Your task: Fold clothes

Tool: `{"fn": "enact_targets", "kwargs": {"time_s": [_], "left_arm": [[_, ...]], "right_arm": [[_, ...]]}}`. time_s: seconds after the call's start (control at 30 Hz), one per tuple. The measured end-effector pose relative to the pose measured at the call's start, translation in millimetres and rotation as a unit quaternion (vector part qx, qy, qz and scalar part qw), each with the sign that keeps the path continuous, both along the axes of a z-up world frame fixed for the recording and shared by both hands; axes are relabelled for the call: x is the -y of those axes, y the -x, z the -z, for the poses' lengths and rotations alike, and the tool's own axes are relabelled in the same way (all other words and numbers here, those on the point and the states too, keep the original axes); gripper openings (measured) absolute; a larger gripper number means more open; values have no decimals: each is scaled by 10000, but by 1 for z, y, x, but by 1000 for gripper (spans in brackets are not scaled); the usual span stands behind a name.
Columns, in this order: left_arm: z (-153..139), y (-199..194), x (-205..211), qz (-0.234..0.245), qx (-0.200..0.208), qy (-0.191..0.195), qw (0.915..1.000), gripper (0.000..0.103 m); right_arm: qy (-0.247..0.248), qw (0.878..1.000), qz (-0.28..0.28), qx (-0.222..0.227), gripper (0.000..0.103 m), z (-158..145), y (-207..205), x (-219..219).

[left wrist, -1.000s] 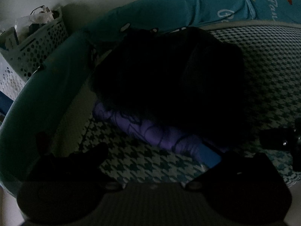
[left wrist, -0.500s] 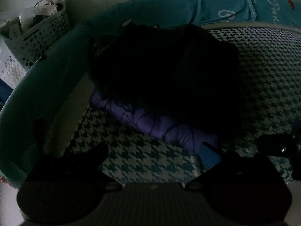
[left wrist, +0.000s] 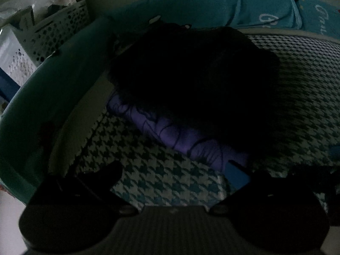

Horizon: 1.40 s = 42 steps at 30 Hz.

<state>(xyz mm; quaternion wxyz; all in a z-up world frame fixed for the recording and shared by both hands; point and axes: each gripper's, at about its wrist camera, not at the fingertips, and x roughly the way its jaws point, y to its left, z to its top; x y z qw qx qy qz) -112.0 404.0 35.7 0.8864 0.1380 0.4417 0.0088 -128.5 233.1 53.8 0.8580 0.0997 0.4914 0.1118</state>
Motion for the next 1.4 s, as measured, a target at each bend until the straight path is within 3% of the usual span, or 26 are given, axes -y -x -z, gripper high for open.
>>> {"fn": "enact_targets", "kwargs": {"time_s": [0.67, 0.97, 1.4], "left_arm": [[8, -4, 13, -874, -297, 92, 9957, 103], [10, -7, 14, -1433, -404, 224, 9886, 103], [11, -9, 29, -1836, -424, 347, 9815, 103]], "right_arm": [[528, 9905, -1268, -29, 79, 27, -42, 10], [808, 9795, -1833, 224, 79, 26, -57, 12], [1232, 9638, -2328, 418, 79, 33, -68, 16]]}}
